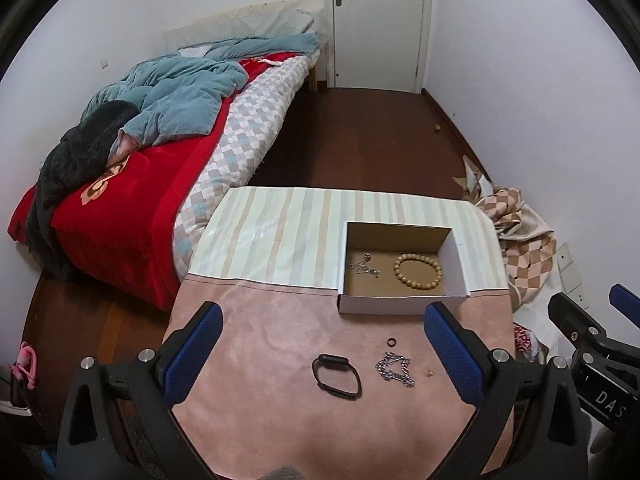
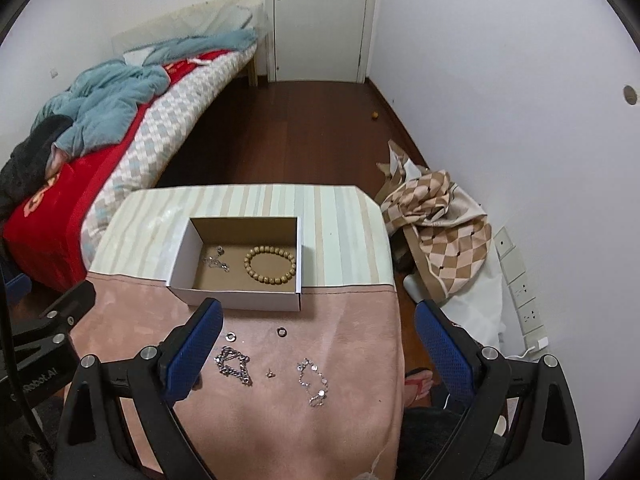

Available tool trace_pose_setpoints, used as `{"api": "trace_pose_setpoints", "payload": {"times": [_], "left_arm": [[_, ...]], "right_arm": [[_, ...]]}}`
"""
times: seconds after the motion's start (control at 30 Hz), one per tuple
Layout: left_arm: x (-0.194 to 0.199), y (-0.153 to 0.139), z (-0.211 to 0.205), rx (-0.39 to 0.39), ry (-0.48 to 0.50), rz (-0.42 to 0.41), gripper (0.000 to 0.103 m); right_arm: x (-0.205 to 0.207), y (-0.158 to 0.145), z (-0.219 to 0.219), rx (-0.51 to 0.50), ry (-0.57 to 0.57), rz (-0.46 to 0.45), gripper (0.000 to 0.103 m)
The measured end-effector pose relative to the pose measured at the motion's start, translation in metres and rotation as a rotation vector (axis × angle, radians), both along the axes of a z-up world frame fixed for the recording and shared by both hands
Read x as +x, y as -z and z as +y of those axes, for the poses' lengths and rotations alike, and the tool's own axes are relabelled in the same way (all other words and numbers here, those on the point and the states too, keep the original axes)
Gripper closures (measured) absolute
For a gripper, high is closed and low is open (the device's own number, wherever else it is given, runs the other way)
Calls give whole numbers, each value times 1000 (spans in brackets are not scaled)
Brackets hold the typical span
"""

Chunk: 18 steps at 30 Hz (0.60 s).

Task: Organize jewelry
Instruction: 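Raise both open tools away from the box, then grasp the thick silver chain with right tool while left tool grasps the black watch band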

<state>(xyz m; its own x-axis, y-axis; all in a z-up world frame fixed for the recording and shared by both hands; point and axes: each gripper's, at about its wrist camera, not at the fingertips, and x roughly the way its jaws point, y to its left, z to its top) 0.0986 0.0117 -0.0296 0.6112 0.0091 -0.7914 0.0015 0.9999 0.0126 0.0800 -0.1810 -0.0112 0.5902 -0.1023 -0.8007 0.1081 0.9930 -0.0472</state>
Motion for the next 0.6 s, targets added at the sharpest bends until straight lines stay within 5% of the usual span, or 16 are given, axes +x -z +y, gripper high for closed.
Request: {"api": "trace_pose_setpoints", "payload": {"times": [0.3,0.6], "left_arm": [[-12,11,5,3,-46,-11,0],[-23,101,20,93,-121,109,0]], "right_arm": [[-18,-2,-7,67,7,-7,5],[-24,106,-46,183,103,203,5]]}}
